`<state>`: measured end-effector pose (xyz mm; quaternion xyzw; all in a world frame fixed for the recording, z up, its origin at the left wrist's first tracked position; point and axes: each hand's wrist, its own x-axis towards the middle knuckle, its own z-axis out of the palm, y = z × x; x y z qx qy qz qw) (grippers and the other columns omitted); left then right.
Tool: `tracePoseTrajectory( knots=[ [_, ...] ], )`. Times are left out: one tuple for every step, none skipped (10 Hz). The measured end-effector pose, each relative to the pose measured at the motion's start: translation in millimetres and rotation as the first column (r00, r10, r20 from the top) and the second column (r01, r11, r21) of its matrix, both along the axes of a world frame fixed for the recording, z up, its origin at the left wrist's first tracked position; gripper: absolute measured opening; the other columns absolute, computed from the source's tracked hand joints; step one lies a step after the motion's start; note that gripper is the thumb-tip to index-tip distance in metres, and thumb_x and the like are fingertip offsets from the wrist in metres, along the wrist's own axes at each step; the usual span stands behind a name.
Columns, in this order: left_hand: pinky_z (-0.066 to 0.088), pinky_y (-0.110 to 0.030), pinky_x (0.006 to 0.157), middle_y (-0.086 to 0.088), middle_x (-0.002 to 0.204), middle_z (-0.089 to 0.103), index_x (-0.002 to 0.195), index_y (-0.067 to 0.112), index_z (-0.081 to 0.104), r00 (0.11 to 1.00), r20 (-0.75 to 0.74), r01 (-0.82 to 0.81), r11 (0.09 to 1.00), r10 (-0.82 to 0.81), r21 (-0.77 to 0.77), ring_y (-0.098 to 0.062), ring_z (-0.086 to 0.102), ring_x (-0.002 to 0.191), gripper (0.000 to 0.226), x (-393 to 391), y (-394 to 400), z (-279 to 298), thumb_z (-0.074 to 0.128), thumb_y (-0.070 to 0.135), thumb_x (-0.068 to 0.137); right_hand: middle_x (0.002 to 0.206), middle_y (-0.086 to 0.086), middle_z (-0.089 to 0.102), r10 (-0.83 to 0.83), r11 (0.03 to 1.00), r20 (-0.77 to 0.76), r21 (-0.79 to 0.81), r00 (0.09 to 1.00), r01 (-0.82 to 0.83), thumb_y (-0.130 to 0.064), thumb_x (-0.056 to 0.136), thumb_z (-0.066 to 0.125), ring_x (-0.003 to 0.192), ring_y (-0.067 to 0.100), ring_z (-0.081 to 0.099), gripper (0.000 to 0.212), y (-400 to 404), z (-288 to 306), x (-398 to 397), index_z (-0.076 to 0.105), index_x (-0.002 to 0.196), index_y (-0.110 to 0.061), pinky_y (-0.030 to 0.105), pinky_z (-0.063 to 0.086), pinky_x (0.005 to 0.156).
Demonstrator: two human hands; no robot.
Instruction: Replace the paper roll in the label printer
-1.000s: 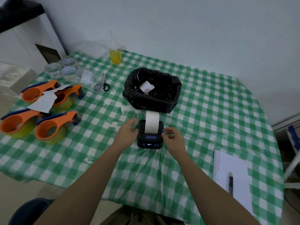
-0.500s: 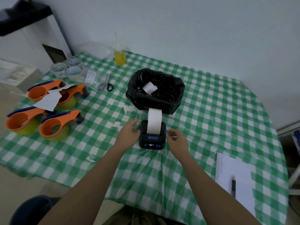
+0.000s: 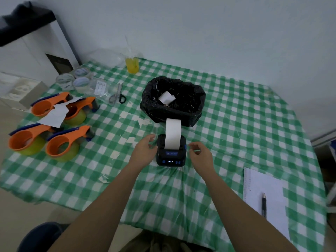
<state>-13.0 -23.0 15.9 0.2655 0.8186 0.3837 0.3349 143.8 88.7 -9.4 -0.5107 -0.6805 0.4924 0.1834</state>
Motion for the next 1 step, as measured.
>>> tracePoseTrajectory(
  knots=[
    [0.043, -0.031, 0.088, -0.011, 0.131, 0.055, 0.134, 0.013, 0.045, 1.000, -0.015, -0.022, 1.000, 0.022, -0.005, -0.024, 0.056, 0.111, 0.044, -1.3, 3.8, 4.0, 0.052, 0.012, 0.091, 0.087, 0.002, 0.057, -0.005, 1.000, 0.014, 0.023, 1.000, 0.005, -0.009, 0.090, 0.052, 0.057, 0.009, 0.046, 0.017, 0.1, 5.0, -0.6, 0.060, 0.105, -0.013, 0.019, 0.036, 0.049]
  ],
)
